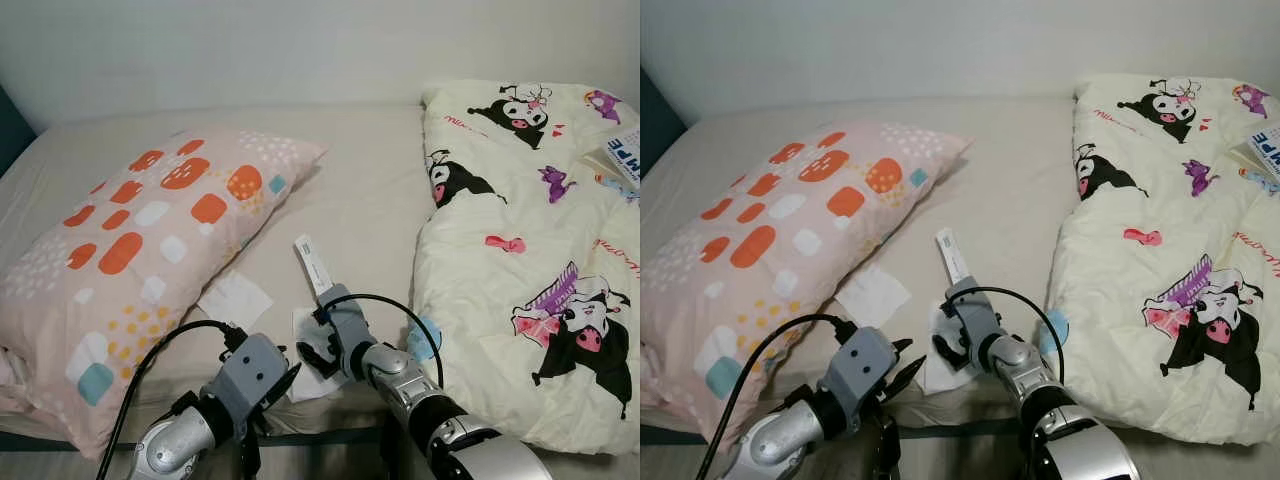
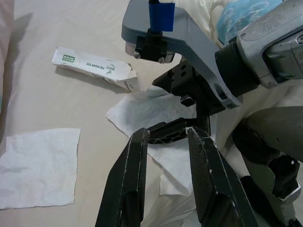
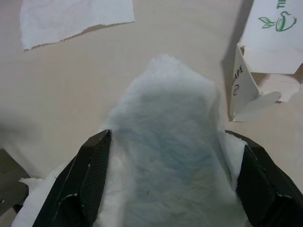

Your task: Clean up the room

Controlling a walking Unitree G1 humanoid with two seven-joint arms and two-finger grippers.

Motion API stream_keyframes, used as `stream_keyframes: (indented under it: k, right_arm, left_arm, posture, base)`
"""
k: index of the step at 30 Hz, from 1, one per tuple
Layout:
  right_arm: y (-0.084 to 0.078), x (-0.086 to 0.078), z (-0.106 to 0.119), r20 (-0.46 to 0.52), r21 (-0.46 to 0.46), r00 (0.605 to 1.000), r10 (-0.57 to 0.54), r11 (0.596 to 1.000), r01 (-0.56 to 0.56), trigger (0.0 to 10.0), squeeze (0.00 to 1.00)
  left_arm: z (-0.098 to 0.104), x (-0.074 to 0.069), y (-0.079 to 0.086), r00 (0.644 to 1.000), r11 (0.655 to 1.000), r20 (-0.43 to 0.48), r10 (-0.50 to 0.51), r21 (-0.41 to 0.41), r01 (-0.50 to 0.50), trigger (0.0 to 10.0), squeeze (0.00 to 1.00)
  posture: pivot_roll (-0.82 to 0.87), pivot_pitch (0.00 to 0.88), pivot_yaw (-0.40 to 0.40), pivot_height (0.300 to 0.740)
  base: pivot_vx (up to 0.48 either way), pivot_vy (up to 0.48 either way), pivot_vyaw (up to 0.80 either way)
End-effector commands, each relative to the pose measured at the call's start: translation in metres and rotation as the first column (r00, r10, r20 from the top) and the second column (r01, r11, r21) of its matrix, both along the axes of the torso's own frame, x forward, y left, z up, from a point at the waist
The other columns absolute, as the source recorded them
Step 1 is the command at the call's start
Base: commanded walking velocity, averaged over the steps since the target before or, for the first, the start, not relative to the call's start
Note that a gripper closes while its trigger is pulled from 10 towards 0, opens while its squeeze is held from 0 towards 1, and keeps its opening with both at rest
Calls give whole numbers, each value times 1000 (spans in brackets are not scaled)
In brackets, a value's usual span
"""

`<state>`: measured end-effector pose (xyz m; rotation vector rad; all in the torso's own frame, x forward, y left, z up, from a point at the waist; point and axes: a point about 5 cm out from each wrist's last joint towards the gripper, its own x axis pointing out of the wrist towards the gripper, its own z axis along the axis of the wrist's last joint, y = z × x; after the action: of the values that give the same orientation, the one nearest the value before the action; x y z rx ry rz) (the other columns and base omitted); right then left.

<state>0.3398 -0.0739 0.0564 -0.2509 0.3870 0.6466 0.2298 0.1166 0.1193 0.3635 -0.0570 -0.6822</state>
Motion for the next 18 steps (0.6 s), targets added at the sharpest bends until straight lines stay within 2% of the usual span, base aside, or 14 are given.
stream_keyframes:
  k: [1, 3, 4, 6, 7, 18]
  right_arm:
    - [2, -8, -12, -56, -48, 998, 26, 998, -29, 2863, 0]
    - [1, -8, -12, -56, -54, 998, 24, 998, -27, 2863, 0]
    - [0, -8, -13, -56, -60, 998, 22, 998, -25, 941, 0]
    - [0, -8, -13, -56, -60, 998, 22, 998, -25, 941, 0]
    - [-1, -8, -13, -56, -67, 998, 17, 998, -21, 0, 0]
    - [-8, -2, -7, -30, -60, 999, -14, 998, 13, 0, 0]
  left_arm:
    - [-3, -3, -1, 1000, 1000, -19, -9, 23, 9, 10000, 0]
    - [-3, -3, -1, 1000, 1000, -20, -9, 21, 9, 10000, 0]
    - [-4, -3, -1, 1000, 1000, -20, -10, 21, 10, 10000, 0]
    - [-4, -3, -1, 1000, 1000, -20, -10, 21, 10, 10000, 0]
    - [-4, -3, -2, 1000, 1000, -21, -11, 20, 11, 10000, 0]
    - [-5, 2, -5, 1000, 999, -12, -22, 25, 23, 10000, 0]
  posture:
    - [140, 299, -20, 586]
    - [140, 299, -20, 586]
    - [136, 296, -19, 586]
    - [136, 296, -19, 586]
    - [134, 294, -17, 586]
    - [116, 259, -13, 586]
  base:
    - [0, 0, 0]
    - [0, 0, 0]
    - [0, 0, 0]
    - [0, 0, 0]
    - [0, 0, 0]
    - [0, 0, 0]
